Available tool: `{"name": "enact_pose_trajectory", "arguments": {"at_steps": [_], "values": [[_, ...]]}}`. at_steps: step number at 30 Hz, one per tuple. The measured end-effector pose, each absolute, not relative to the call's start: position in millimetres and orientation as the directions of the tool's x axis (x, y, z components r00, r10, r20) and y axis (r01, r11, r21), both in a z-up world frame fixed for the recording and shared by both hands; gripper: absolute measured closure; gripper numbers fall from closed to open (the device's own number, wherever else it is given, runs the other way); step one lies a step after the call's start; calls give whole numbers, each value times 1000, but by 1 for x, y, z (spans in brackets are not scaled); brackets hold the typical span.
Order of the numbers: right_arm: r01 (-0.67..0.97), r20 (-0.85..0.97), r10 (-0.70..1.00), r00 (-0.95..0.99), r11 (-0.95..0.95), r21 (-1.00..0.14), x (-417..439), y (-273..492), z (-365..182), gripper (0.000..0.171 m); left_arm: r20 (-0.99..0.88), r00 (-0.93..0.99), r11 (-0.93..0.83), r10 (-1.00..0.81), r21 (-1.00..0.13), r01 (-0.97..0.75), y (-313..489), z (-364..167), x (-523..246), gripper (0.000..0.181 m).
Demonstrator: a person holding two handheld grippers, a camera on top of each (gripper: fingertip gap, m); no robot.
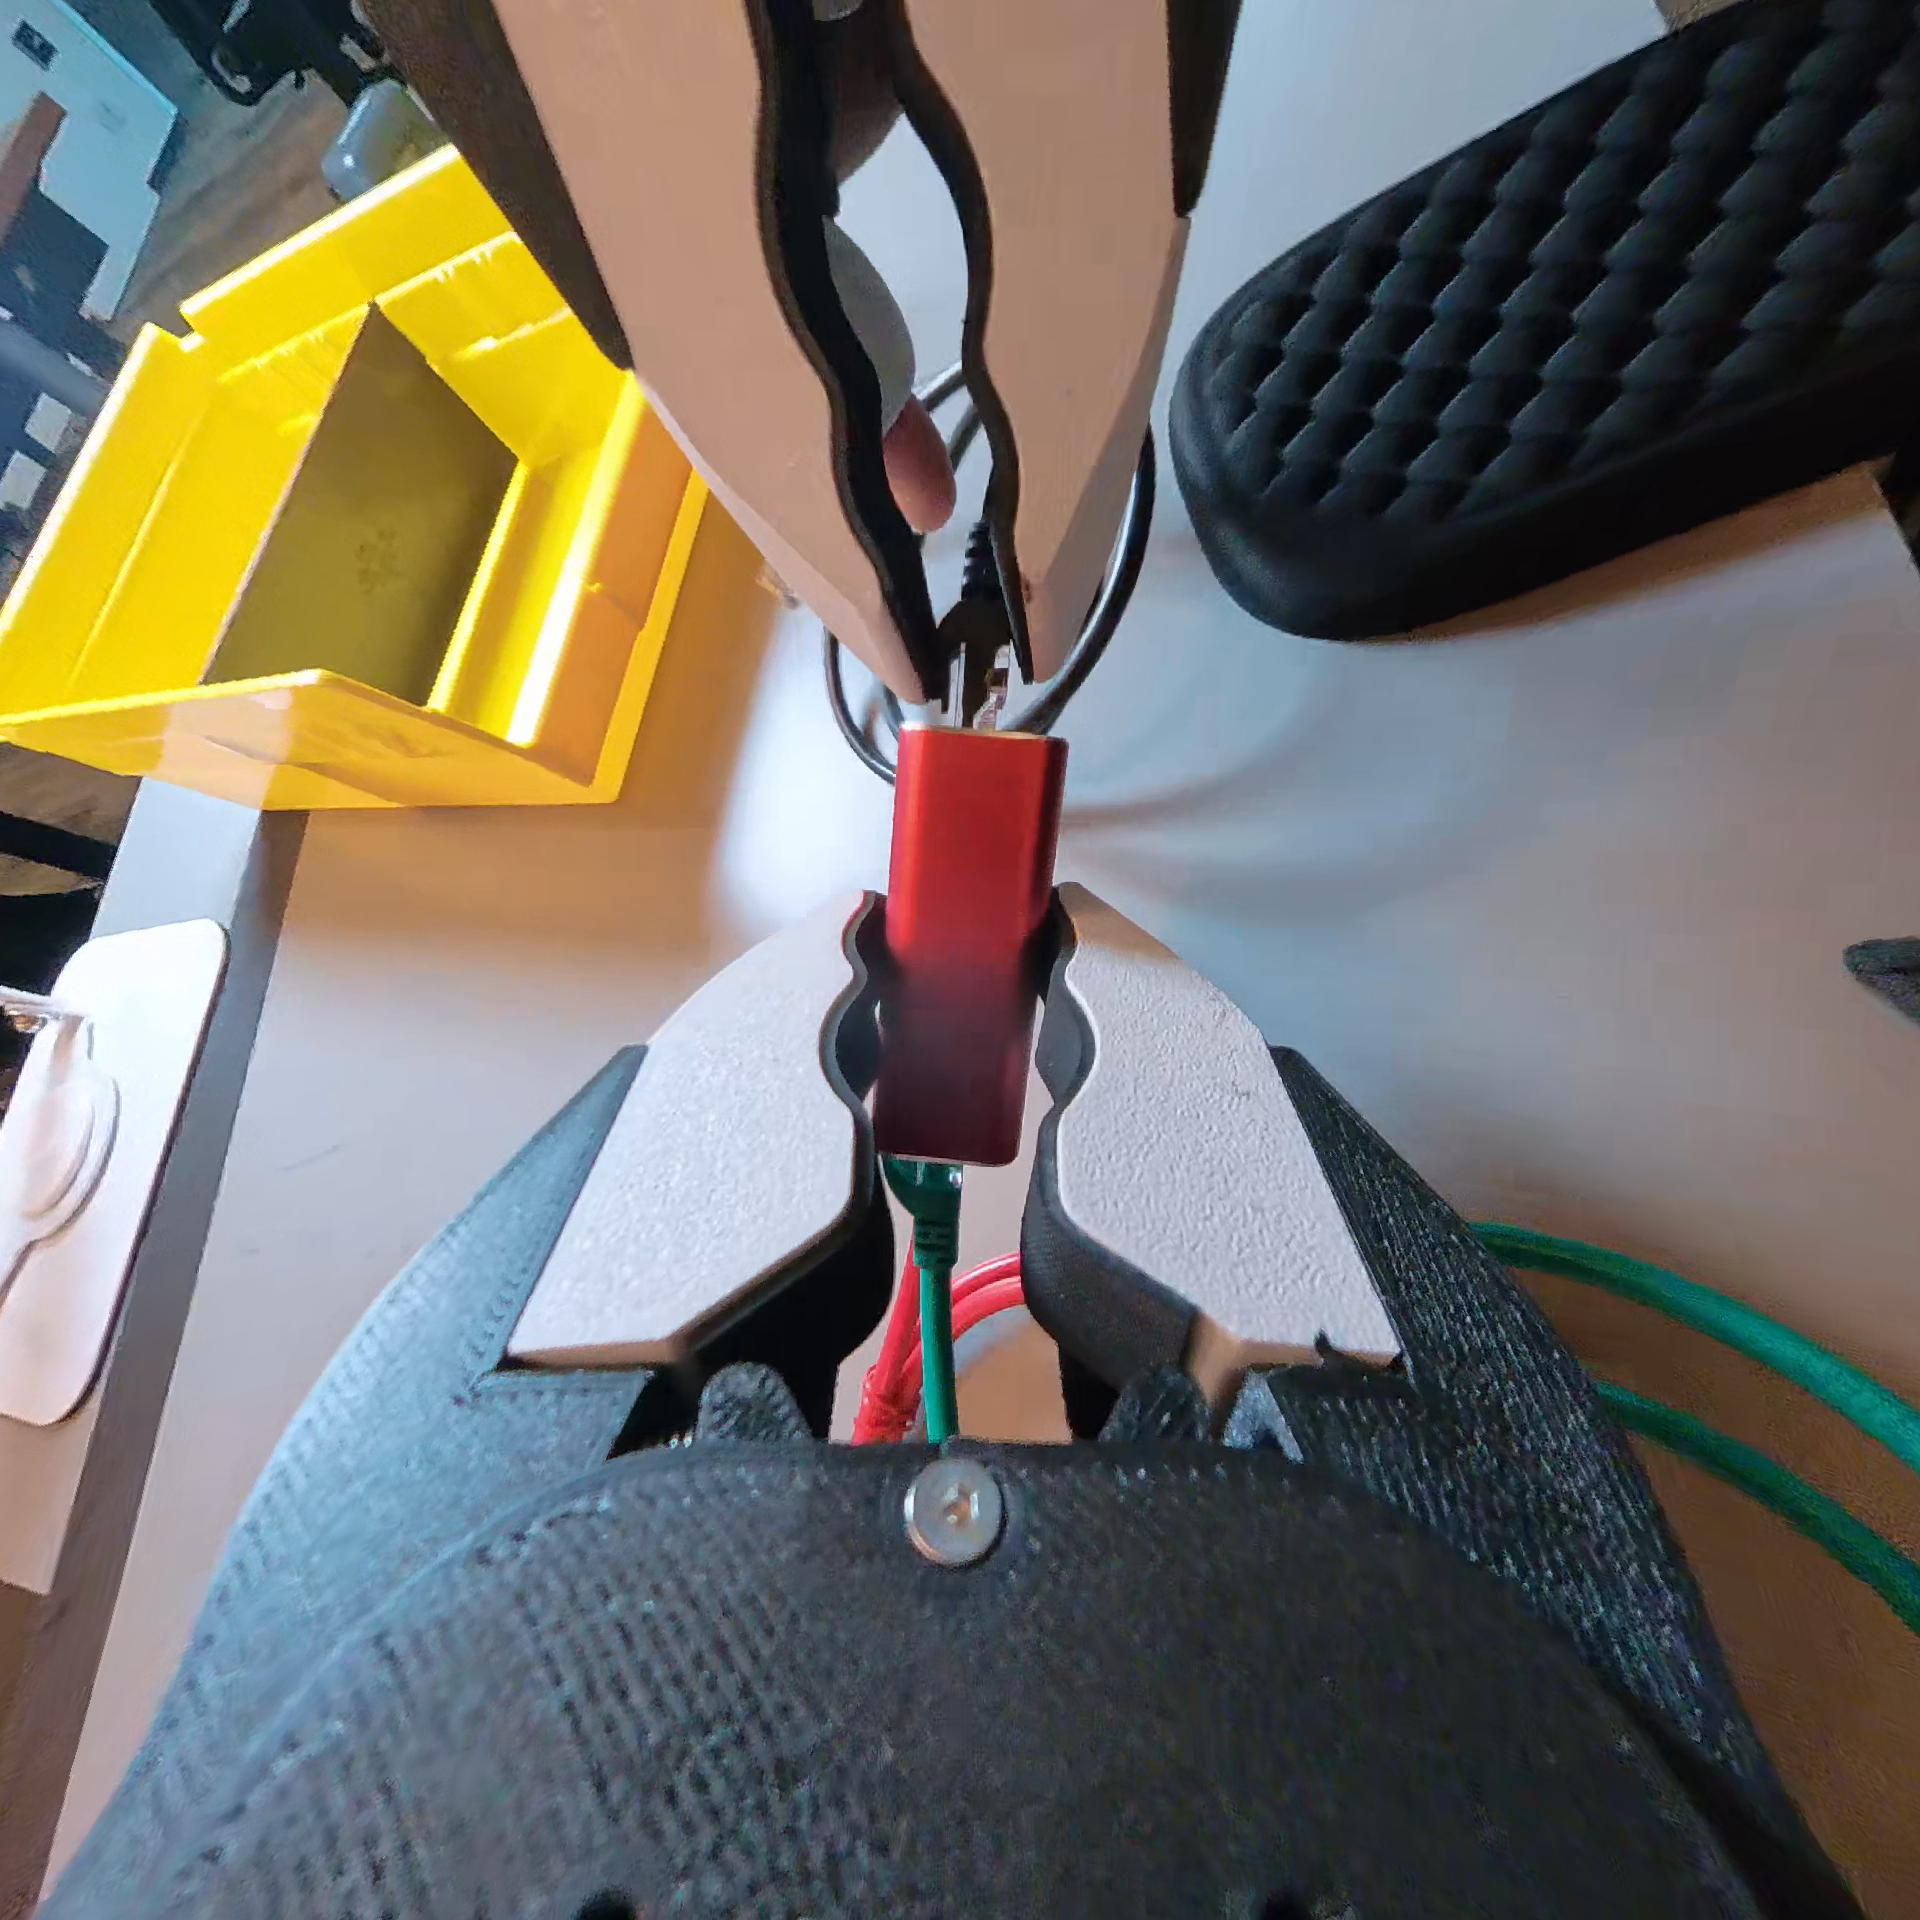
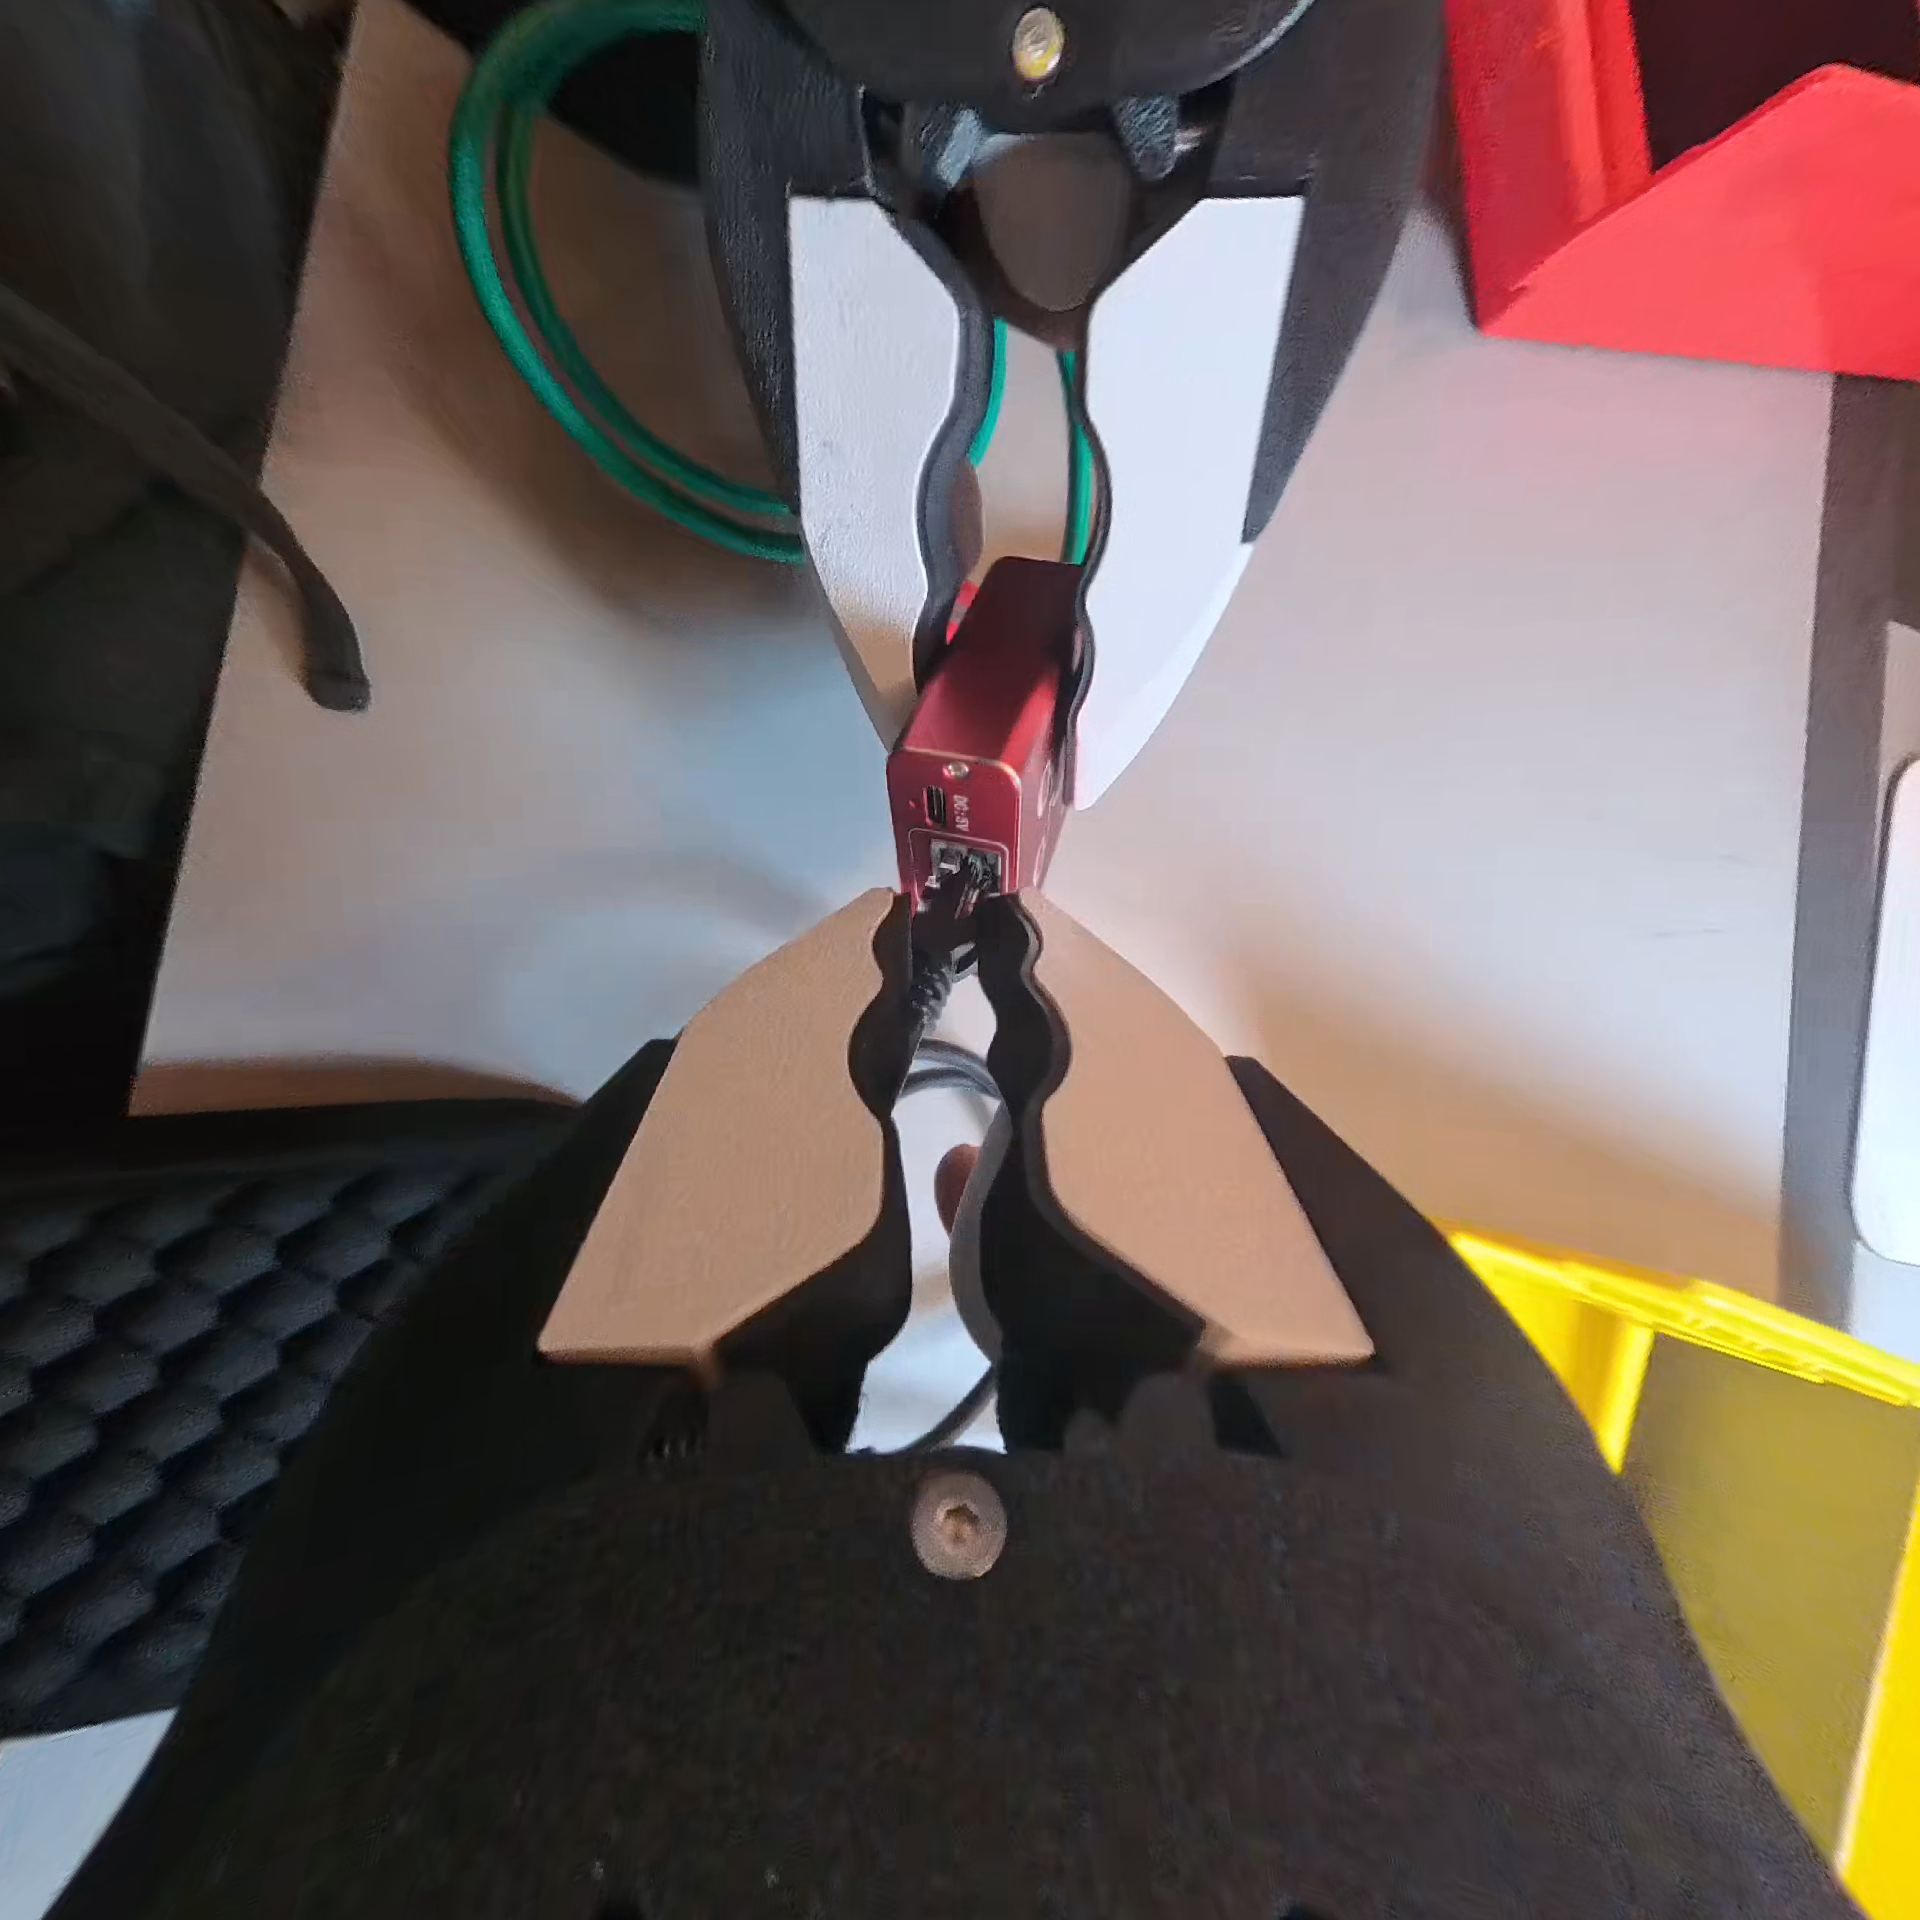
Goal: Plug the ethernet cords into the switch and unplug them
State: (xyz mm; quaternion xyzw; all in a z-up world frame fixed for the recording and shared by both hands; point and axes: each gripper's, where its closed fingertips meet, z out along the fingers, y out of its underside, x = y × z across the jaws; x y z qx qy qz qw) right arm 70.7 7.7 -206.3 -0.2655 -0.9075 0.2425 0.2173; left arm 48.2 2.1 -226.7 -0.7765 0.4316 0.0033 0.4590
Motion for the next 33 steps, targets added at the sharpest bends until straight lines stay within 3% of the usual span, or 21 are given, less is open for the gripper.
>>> {"name": "enact_pose_trajectory", "arguments": {"at_steps": [1,3,5,11,19,25,29,33], "values": [[383,241,599,-764,721,-578,73,8,-204,159,-408,627,-206,-663,-707,-677,2,-226,47,154],[388,88,607,-789,606,-695,91,-6,-188,160,-506,652,-298,-564,-611,-733,10,-238,4,154],[364,222,645,-732,644,-672,94,11,-183,159,-412,743,-318,-528,-715,-623,4,-230,-16,154],[328,390,757,-525,603,-728,92,56,-116,159,-429,786,-253,-444,-782,-570,2,-190,-29,154],[375,689,686,-232,717,-588,52,151,-49,158,-378,832,-239,-406,-835,-496,2,-190,-39,154],[477,816,566,-118,753,-454,22,197,-64,158,-364,849,-226,-383,-854,-468,2,-191,-46,154],[433,798,601,-46,732,-527,17,208,-42,158,-327,864,-221,-383,-876,-430,3,-193,-50,154],[452,867,499,-1,773,-445,18,219,-22,157,-323,864,-226,-386,-875,-427,4,-195,-51,154]]}}
